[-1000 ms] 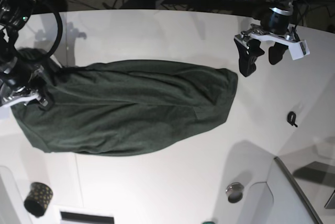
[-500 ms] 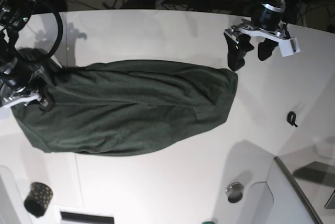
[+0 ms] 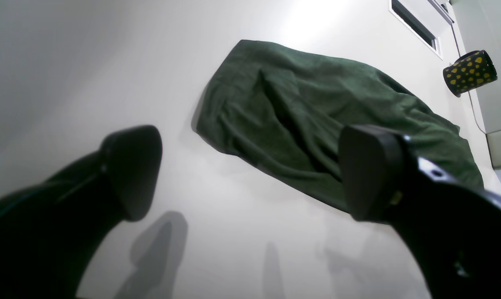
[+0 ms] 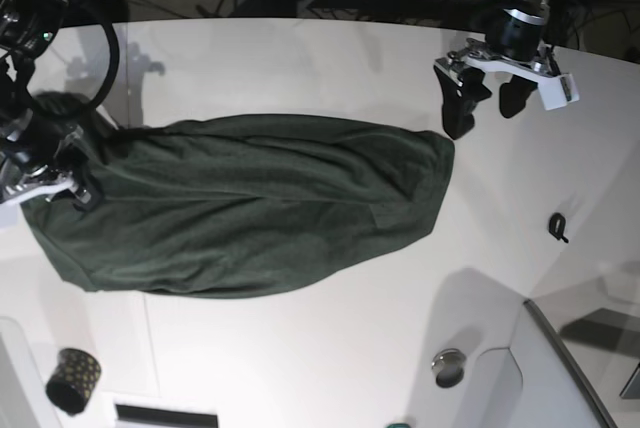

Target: Layout the t-shirt on the table in an organized manner, then fold the t-shirt properly

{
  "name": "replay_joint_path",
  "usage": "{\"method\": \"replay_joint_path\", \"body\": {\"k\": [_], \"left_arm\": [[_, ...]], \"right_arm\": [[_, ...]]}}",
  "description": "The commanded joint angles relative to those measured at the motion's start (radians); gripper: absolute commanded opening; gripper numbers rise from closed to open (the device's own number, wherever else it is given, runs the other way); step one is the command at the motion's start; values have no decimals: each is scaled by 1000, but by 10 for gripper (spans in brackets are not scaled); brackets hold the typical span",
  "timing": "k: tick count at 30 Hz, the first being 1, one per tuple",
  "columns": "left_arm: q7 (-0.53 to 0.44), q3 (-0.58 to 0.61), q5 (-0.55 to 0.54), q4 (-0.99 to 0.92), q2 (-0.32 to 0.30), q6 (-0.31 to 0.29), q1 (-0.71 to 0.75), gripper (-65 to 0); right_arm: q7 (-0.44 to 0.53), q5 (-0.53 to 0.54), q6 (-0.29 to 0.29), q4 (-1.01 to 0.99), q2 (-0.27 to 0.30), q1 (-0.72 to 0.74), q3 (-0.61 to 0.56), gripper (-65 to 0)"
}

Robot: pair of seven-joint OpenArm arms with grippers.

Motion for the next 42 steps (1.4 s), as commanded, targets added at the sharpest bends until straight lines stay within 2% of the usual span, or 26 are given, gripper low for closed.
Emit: {"method": "replay_joint_path", "body": {"k": [1, 5, 9, 12, 34, 39, 42], "left_arm": [[-34, -43, -2, 13, -12, -4, 6, 0], [-29, -115, -2, 10, -11, -4, 12, 0], [-31, -78, -2, 18, -11, -4, 8, 0], [-32, -69, 0, 18, -14, -4, 6, 0], [-32, -75, 0, 67, -18, -4, 14, 0], [-32, -75, 0, 64, -18, -4, 15, 0], [-32, -73, 0, 68, -18, -4, 9, 0]], "right_arm": [[15, 15, 8, 20, 27, 1, 7, -648], [55, 21, 8, 19, 47, -16, -1, -648], [77, 13, 8, 22, 29, -18, -44, -648], [77, 15, 8, 23, 49, -5, -75, -648], [83, 15, 7, -27, 54, -7, -70, -648], [172, 13, 7, -76, 69, 15, -72, -648], [157, 21, 2, -135, 104, 77, -70, -648]]}}
